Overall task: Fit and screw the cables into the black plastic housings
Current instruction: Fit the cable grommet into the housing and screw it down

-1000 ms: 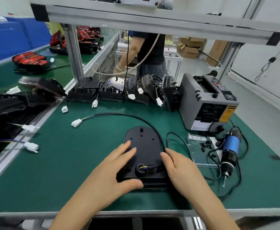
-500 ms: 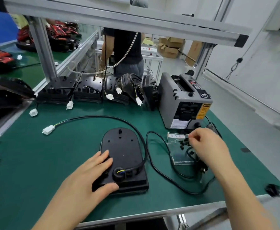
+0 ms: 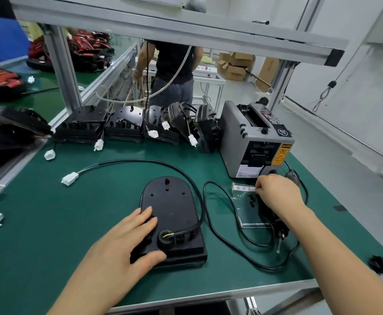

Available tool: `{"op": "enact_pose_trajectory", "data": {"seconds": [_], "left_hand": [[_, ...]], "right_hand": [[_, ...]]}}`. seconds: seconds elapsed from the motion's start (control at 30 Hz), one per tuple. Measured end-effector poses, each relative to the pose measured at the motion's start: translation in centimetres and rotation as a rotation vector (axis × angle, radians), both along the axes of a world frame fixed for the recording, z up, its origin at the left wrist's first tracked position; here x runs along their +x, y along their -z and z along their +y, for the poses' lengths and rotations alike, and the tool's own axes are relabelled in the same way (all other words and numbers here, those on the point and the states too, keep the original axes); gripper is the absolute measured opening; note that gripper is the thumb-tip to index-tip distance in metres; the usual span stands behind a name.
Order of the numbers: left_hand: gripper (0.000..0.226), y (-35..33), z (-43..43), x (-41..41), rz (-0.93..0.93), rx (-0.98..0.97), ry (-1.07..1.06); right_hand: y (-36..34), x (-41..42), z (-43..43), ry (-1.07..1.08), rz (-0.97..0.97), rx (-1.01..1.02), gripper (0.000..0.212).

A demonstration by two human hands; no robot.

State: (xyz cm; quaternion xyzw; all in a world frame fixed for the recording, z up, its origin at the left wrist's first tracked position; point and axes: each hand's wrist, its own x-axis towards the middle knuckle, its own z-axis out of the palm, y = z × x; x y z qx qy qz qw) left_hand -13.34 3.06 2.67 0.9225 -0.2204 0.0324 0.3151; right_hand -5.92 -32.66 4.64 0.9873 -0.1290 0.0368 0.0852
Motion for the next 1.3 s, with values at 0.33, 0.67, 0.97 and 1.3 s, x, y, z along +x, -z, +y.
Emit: {"op": "enact_pose_trajectory", "data": {"seconds": [0.33, 0.67, 0.97, 1.3], "left_hand": [[0.083, 0.2, -0.1, 1.3, -0.044, 0.022, -0.100], [0.043, -1.0, -0.1, 1.8, -0.185, -0.183, -0.104], [0.007, -3.3, -3.7, 0.3, -0.159, -0.425, -0.157], [0.017, -3.1, -3.9, 0.4, -0.096, -0.519, -0.200]], "right_hand": [[-1.8, -2.0, 3.0, -0.005, -0.336, 0.605, 0.012], [-3.2, -6.5, 12.6, -0.124, -0.126, 1.766, 0.022], [-2.5, -8.9, 17.2, -0.203, -0.127, 1.904, 0.019], [-2.2, -8.5, 17.1, -0.225, -0.173, 1.762, 0.012]]}}
